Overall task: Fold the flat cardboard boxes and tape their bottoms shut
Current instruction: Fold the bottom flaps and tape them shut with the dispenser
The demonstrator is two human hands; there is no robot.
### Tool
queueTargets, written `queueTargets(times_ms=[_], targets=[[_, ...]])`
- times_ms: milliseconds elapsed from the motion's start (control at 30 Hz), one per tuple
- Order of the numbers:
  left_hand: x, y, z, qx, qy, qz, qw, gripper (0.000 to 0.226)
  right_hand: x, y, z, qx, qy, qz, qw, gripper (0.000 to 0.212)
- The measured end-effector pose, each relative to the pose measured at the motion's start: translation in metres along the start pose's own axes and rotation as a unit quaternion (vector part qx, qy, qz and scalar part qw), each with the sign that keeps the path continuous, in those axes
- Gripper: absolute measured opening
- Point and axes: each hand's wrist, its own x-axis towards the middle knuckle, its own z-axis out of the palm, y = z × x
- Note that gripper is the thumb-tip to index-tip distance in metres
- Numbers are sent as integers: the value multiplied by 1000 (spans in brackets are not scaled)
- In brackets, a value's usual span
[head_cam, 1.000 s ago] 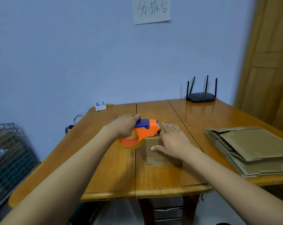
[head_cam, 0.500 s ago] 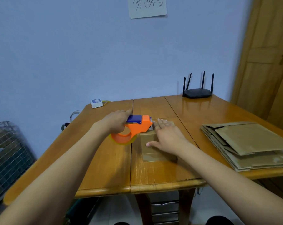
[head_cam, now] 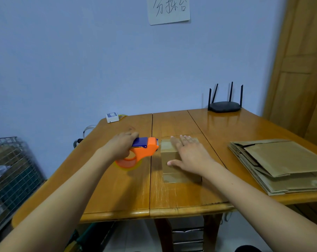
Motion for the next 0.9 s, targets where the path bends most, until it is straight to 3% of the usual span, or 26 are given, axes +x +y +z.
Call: queueTargets(times_ms=[333,500,700,900], targets=[[2,6,24,-45,-8,4,999,40,6,0,-8,38,-12,-28,999,81],[1,7,36,-84,-8,-7,996,42,17,-21,-16,15,-48,-58,997,87],[2,9,44,-104,-11,-5,995,42,25,-23,-8,30,-38,-32,998,104],[2,9,43,-103,-7,3,995,39,31,-20,3,8,-32,-31,999,106]])
